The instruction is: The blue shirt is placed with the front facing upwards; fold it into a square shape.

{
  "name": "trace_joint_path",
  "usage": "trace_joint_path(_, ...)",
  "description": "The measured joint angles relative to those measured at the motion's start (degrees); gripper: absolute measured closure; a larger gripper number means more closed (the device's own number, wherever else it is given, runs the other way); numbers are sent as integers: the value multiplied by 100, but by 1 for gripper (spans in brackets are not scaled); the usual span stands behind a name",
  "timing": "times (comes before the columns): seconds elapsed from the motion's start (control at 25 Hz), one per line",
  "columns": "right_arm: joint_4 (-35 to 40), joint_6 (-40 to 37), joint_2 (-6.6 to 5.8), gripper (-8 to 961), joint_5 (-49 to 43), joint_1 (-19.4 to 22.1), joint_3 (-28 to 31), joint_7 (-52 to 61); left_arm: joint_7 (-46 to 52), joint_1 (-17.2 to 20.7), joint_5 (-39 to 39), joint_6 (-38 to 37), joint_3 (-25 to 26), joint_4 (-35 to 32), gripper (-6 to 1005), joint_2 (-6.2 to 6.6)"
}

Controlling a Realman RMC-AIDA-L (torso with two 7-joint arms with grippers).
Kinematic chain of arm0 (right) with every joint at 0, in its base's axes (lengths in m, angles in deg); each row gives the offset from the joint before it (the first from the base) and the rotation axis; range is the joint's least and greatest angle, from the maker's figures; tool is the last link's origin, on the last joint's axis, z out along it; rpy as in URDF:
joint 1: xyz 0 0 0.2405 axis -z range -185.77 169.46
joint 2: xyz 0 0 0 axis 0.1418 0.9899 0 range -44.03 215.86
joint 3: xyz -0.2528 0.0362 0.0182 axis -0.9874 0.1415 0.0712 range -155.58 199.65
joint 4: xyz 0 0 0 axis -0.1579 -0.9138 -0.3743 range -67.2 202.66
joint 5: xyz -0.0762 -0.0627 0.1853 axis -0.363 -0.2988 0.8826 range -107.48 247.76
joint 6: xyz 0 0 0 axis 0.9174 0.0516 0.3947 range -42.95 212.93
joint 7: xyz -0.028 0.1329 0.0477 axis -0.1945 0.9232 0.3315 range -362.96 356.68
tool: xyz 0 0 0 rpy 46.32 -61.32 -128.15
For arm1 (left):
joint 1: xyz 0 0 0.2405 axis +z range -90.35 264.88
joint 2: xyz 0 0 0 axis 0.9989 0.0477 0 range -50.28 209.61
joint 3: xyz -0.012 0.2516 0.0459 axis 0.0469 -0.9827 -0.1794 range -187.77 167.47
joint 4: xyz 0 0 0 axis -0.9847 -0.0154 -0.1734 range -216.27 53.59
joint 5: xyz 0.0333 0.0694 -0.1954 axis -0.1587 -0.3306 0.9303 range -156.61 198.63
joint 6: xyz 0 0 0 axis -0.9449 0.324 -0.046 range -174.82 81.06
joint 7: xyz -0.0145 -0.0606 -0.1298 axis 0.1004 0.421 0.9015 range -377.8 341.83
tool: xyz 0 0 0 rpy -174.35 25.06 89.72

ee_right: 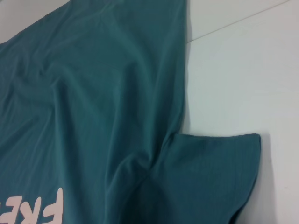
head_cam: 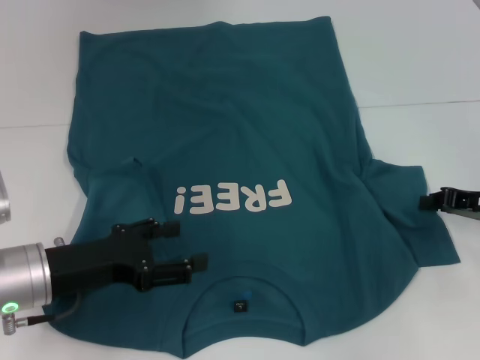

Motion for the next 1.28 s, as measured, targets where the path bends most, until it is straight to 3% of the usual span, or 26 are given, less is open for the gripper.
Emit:
trace_joint_path(0.24,-5,67,0,900,19,14,9,-23,-1,0,6,0,0,-15,122,0)
trace_joint_path(0.44,22,155,0,953,133,95,75,-67,5,0,10,-1,0,-23,122,0)
trace_joint_path(0.6,34,163,-34,953,441,260,106,-234,11,0,19,-4,0,-13,122,0)
trace_joint_path(0.88,74,164,-206,953,635,483,196,-253,33,0,90,-59,0,2,122,-8)
trace_joint_path(1.28,413,140,-323,954,639,447,235,-256,112,-3,133,-73,-16,11,123,-19)
